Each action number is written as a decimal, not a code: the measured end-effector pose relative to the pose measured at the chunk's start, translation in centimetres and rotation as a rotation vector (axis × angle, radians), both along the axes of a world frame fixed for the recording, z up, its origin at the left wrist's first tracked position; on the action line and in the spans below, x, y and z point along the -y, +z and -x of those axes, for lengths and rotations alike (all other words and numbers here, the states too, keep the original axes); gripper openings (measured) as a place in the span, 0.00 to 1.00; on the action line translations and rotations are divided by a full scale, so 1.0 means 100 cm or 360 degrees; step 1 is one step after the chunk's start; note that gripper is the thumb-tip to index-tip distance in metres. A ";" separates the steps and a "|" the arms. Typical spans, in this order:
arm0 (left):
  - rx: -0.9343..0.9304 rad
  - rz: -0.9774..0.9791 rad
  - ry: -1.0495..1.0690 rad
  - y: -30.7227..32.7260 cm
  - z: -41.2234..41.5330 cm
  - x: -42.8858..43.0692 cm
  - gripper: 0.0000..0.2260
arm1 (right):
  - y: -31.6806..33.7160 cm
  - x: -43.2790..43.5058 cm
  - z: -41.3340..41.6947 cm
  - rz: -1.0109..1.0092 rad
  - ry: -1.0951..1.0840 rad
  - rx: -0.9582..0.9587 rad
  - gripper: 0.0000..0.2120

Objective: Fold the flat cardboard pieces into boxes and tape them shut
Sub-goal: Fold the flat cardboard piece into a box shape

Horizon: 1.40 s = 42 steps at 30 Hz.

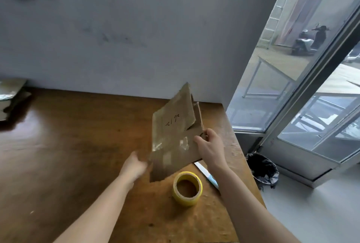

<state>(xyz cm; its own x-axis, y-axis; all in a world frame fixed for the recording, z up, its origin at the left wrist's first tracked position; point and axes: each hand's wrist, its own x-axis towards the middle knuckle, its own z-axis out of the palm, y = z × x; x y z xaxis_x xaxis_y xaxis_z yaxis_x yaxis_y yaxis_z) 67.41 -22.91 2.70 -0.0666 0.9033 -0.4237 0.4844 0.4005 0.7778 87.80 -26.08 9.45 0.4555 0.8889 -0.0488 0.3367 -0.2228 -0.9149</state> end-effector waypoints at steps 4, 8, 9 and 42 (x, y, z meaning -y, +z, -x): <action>-0.0038 -0.0237 -0.0118 0.025 -0.010 -0.016 0.26 | -0.005 -0.016 0.013 -0.0063 0.0120 0.0175 0.04; 0.0268 -0.0298 -0.0101 0.044 -0.024 -0.026 0.27 | -0.015 -0.024 0.028 0.0012 0.0283 0.0307 0.05; 0.0342 -0.0278 -0.0074 0.047 -0.027 -0.027 0.29 | -0.016 -0.025 0.031 0.0039 0.0332 0.0320 0.06; -0.0764 -0.0639 0.0442 0.043 0.045 -0.022 0.16 | -0.002 -0.097 0.011 0.0341 0.0627 0.0514 0.57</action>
